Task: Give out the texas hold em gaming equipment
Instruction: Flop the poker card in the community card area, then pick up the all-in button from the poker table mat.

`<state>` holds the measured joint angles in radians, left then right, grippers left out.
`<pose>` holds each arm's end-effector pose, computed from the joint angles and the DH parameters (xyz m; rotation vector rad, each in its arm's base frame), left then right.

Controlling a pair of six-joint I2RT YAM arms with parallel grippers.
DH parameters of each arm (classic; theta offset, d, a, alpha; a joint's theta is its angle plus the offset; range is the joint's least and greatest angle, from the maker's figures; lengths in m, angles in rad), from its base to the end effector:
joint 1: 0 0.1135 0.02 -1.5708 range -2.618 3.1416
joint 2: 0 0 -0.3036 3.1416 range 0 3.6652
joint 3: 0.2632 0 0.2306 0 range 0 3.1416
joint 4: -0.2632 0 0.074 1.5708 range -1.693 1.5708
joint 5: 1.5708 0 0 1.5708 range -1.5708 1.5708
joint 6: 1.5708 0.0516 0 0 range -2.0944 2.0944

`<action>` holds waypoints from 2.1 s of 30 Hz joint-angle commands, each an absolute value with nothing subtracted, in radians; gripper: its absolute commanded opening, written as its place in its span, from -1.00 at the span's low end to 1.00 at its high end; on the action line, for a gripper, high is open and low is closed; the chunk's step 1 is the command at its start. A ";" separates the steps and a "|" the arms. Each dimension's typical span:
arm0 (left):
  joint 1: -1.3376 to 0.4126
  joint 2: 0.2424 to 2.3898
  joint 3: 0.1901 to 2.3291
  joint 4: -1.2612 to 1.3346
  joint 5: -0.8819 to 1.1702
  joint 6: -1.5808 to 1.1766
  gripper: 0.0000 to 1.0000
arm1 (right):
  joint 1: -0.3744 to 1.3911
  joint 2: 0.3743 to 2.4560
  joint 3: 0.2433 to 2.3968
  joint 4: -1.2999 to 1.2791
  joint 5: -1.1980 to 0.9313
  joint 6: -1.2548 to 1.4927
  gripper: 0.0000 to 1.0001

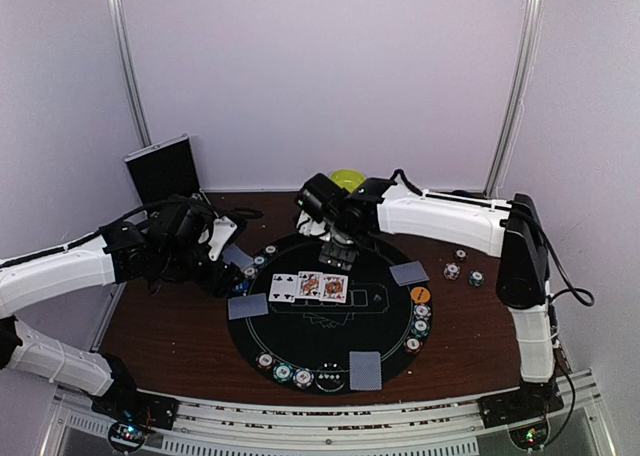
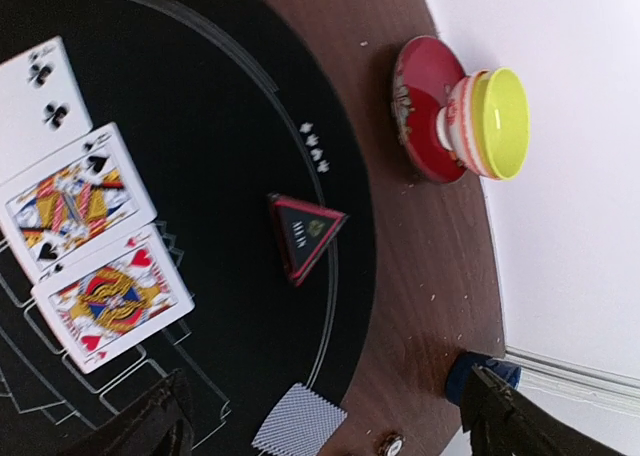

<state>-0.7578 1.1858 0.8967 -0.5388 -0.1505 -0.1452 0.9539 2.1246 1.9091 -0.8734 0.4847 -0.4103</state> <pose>0.1659 -0.1463 0.2968 0.6564 2.3092 -0.2451 0.2889 0.3658 0.2767 -1.4701 2.0530 -0.4339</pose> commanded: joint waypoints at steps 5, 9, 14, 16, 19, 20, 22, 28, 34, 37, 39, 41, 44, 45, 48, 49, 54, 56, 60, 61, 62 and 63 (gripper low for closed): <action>-0.750 1.164 0.894 -0.485 -0.154 -0.157 0.26 | 0.784 2.275 2.123 -0.856 0.252 -0.134 1.00; -0.749 1.160 0.894 -0.485 -0.157 -0.158 0.26 | 0.722 2.315 2.148 -0.806 0.167 -0.044 1.00; -0.749 1.157 0.893 -0.485 -0.161 -0.160 0.26 | 0.683 2.331 2.136 -0.748 0.104 0.021 1.00; -0.750 1.157 0.893 -0.484 -0.160 -0.160 0.26 | 0.682 2.340 2.130 -0.744 0.075 0.030 1.00; -0.749 1.159 0.894 -0.483 -0.160 -0.158 0.26 | 0.681 2.357 2.115 -0.734 0.061 0.055 1.00; -0.749 1.160 0.894 -0.483 -0.161 -0.158 0.26 | 0.681 2.362 2.107 -0.728 0.061 0.067 1.00; -0.751 1.161 0.894 -0.483 -0.161 -0.158 0.26 | 0.681 2.366 2.088 -0.703 0.065 0.089 1.00; -0.751 1.160 0.894 -0.483 -0.166 -0.158 0.26 | 0.681 2.380 2.078 -0.667 0.087 0.127 1.00; -0.749 1.164 0.894 -0.484 -0.165 -0.159 0.26 | 0.681 2.417 2.074 -0.673 0.069 0.129 1.00; -0.749 1.166 0.894 -0.484 -0.166 -0.158 0.26 | 0.681 2.429 2.070 -0.679 0.053 0.128 0.95; -0.749 1.166 0.894 -0.483 -0.166 -0.158 0.26 | 0.681 2.435 2.067 -0.686 0.034 0.127 0.92; -0.749 1.164 0.893 -0.483 -0.165 -0.158 0.26 | 0.681 2.439 2.067 -0.689 0.025 0.129 0.88; -0.749 1.164 0.893 -0.483 -0.166 -0.158 0.26 | 0.679 2.441 2.063 -0.692 0.023 0.128 0.86; -0.749 1.164 0.893 -0.483 -0.166 -0.158 0.26 | 0.680 2.442 2.062 -0.693 0.021 0.129 0.85; -0.750 1.163 0.893 -0.483 -0.165 -0.158 0.26 | 0.675 2.449 2.063 -0.693 0.012 0.131 0.81; -0.750 1.162 0.893 -0.483 -0.165 -0.158 0.26 | 0.672 2.452 2.065 -0.693 0.009 0.135 0.79; -0.750 1.164 0.893 -0.483 -0.166 -0.158 0.26 | 0.653 2.474 2.080 -0.694 -0.004 0.150 0.68; -0.749 1.164 0.892 -0.484 -0.167 -0.159 0.26 | 0.648 2.477 2.083 -0.692 -0.018 0.155 0.64; -0.749 1.167 0.894 -0.484 -0.168 -0.158 0.26 | 0.641 2.484 2.091 -0.691 -0.031 0.158 0.58; -0.749 1.168 0.894 -0.484 -0.168 -0.159 0.26 | 0.641 2.487 2.094 -0.691 -0.035 0.159 0.58; -0.749 1.169 0.894 -0.484 -0.169 -0.158 0.26 | 0.641 2.490 2.095 -0.692 -0.041 0.160 0.57; -0.749 1.169 0.896 -0.483 -0.169 -0.158 0.26 | 0.641 2.493 2.098 -0.692 -0.048 0.159 0.56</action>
<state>-0.7578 1.1767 0.8951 -0.5388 -0.1574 -0.1493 0.6502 2.4538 2.0735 -0.6838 -0.0307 0.1463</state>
